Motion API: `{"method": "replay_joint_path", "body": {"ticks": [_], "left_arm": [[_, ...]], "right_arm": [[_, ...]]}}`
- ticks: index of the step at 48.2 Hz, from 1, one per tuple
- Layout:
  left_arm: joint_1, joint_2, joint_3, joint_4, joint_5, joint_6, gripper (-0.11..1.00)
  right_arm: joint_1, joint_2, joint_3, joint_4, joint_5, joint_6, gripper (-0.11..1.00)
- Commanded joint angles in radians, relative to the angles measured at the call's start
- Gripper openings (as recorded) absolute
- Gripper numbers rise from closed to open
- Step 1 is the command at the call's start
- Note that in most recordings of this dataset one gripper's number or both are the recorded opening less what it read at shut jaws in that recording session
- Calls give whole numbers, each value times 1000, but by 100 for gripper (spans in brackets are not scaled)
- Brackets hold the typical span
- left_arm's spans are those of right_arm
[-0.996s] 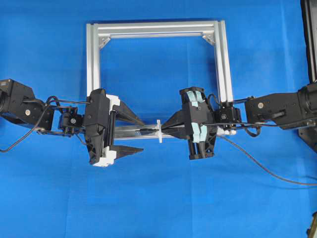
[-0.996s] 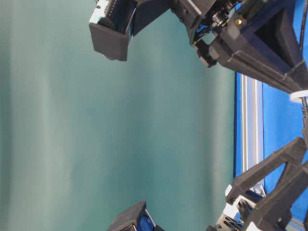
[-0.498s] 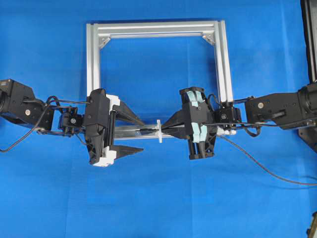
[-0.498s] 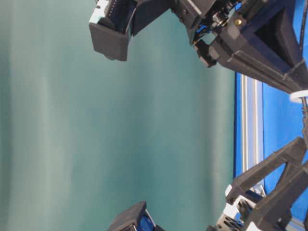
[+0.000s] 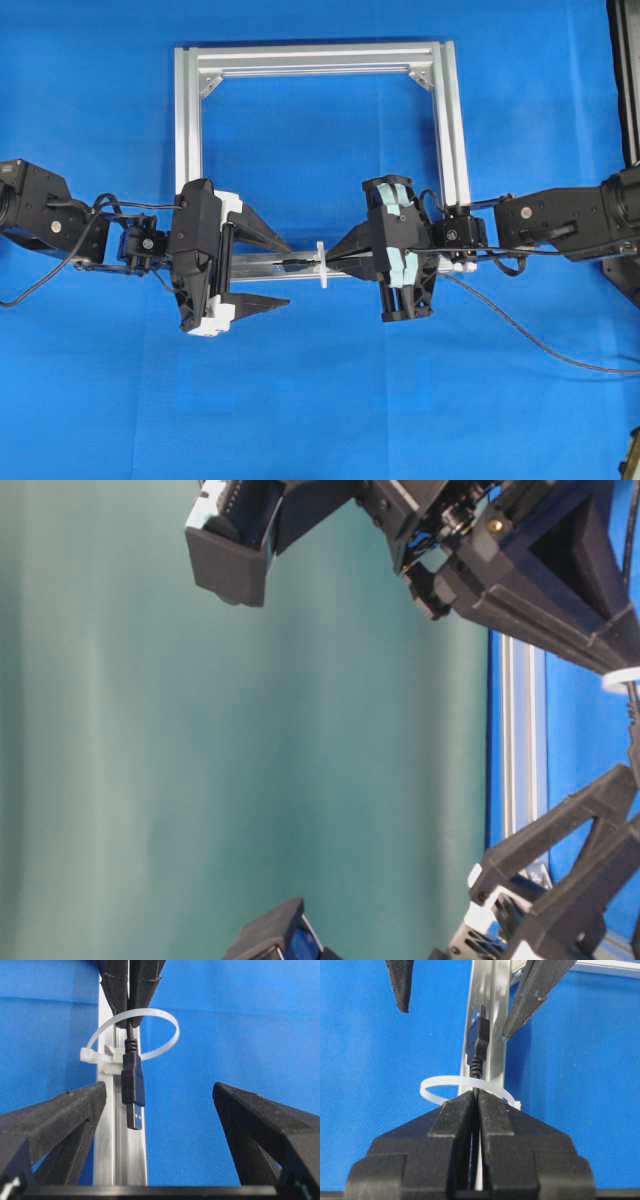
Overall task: Insert the wire through the string loop located in the center.
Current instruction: 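Open the left gripper around the USB plug past the loop, then close the left gripper on the plug and open the right gripper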
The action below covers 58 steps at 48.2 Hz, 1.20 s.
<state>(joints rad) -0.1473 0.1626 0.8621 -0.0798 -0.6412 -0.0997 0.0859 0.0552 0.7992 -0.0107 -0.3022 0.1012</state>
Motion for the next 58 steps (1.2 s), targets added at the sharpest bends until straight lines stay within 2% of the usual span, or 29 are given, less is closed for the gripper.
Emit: {"method": "replay_joint_path", "body": {"ticks": [1,51,58], "left_arm": [[0,-11,-17,0,-2,0,91],[2,-11,-18,-2,2,3,91],[11,-11,-26,-5,26,0,85]], "right_arm": [[-2,-12,-9,2,-11,0,-2],[0,-12,-11,2,-11,0,-2],[-2,-12,-11,2,-11,0,-2]]}}
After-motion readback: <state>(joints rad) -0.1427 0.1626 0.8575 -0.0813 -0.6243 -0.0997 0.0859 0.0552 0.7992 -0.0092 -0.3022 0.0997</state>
